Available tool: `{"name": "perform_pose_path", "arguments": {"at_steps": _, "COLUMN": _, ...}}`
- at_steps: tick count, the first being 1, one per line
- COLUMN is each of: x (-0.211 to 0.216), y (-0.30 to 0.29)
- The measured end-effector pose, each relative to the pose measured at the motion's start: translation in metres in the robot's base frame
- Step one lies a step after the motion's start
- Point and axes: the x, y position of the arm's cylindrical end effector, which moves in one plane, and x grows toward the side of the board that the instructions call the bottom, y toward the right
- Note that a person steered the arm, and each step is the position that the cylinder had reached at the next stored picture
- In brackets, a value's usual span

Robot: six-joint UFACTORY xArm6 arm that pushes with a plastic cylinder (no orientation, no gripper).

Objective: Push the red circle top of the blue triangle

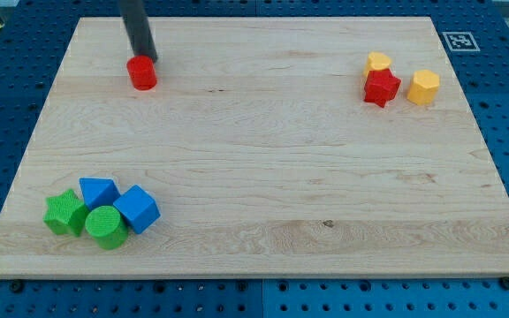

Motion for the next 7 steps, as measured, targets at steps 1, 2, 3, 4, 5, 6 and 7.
{"name": "perform_pose_path", "arguments": {"at_steps": 1, "x": 0.026, "y": 0.019}}
{"name": "perform_pose_path", "arguments": {"at_steps": 2, "x": 0.040, "y": 0.020}}
{"name": "perform_pose_path", "arguments": {"at_steps": 3, "x": 0.040, "y": 0.020}}
{"name": "perform_pose_path", "arguments": {"at_steps": 4, "x": 0.040, "y": 0.007}}
{"name": "perform_pose_path", "arguments": {"at_steps": 5, "x": 0.034, "y": -0.024}}
{"name": "perform_pose_path", "arguments": {"at_steps": 6, "x": 0.036, "y": -0.026}}
{"name": "perform_pose_path", "arguments": {"at_steps": 7, "x": 0.055, "y": -0.027}}
